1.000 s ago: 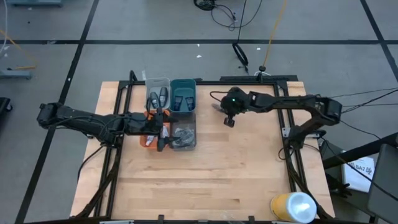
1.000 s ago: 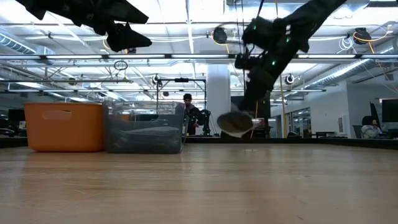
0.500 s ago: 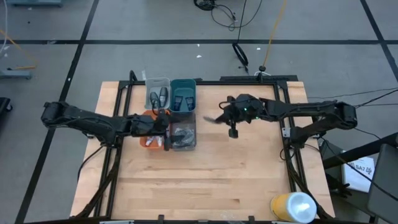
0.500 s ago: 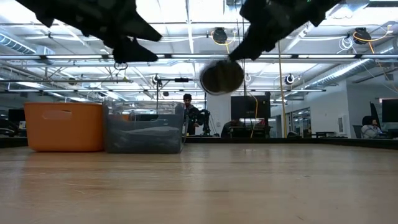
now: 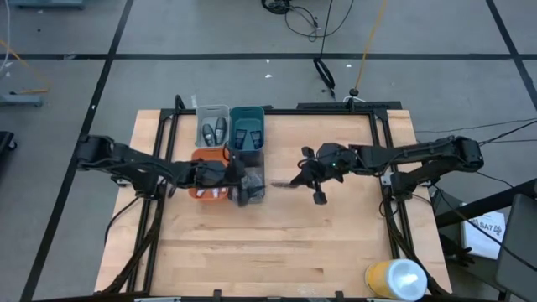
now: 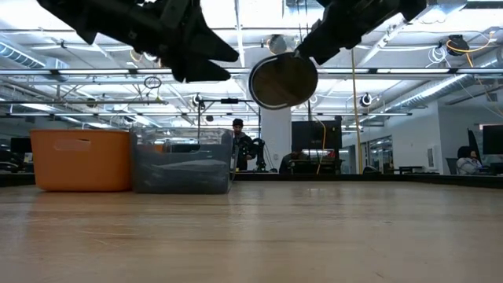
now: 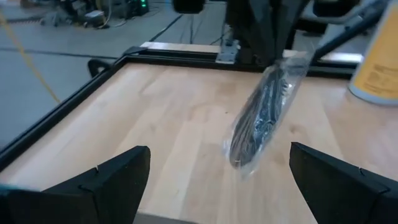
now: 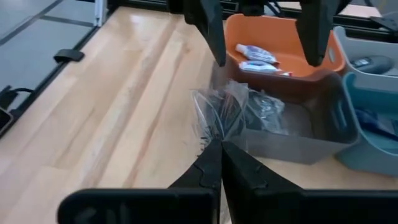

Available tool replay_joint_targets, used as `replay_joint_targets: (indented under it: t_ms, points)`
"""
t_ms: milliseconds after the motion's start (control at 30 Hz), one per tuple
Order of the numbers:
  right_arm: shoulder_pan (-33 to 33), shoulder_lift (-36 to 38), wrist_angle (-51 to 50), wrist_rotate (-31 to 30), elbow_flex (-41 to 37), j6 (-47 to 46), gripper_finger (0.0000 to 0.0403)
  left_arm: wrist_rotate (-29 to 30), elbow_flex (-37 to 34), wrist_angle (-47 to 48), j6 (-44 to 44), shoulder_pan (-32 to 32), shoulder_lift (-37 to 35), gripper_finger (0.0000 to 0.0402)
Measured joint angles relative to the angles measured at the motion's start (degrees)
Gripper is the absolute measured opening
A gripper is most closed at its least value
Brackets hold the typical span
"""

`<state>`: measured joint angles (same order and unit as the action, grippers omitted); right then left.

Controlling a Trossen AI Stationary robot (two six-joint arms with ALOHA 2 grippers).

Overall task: Pick & Place Travel size toiletries
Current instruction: Put the black hairbrush into the black bin

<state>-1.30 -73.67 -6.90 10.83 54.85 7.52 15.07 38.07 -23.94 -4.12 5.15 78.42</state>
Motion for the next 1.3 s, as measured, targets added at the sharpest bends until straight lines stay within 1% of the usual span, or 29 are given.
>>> replay_joint_targets:
  t_ms: [200,400,567,633,767,900,967,1033,1100,1300]
  points:
    - [2.08,0.0,0.04,-0.06,0.0,-0.38,0.0,-0.31,2.7,-0.02,3.92,1.83,3.03,0.0377]
    - [2.17,0.0,0.25,-0.15,0.0,-0.84,0.0,-1.19,4.21,-0.25,4.46,2.56,6.08,0.0377]
    - [2.18,-0.02,1.16,-0.13,0.0,-0.86,0.0,-4.89,7.2,-0.1,4.6,2.54,10.1,0.0376]
    - [2.19,-0.02,1.93,-0.05,0.02,-0.88,0.0,-5.67,8.65,-0.55,6.33,2.54,12.09,0.0376]
    - [2.64,-0.02,2.37,-0.06,0.02,-0.88,0.0,-5.54,11.36,-0.37,10.14,2.34,15.68,0.0376]
    - [3.46,-0.31,2.27,-0.04,0.02,-0.86,0.0,-4.21,13.46,-0.45,11.82,2.09,17.29,0.0376]
    - [3.74,-0.31,2.16,-0.04,0.02,-0.81,0.0,-4.51,13.99,-0.21,11.95,1.95,17.54,0.0372]
    - [3.74,-0.29,1.86,-0.02,0.02,-0.8,0.0,-4.9,14.05,-0.2,12.02,1.95,17.38,0.0356]
    - [3.67,-0.31,1.57,-0.04,0.02,-0.78,0.0,-5.03,14.04,-0.26,12.8,1.95,17.12,0.033]
    - [3.67,-0.29,1.86,-0.02,0.02,-0.75,0.0,-5.12,14.03,-0.25,12.98,2.28,17.12,0.0214]
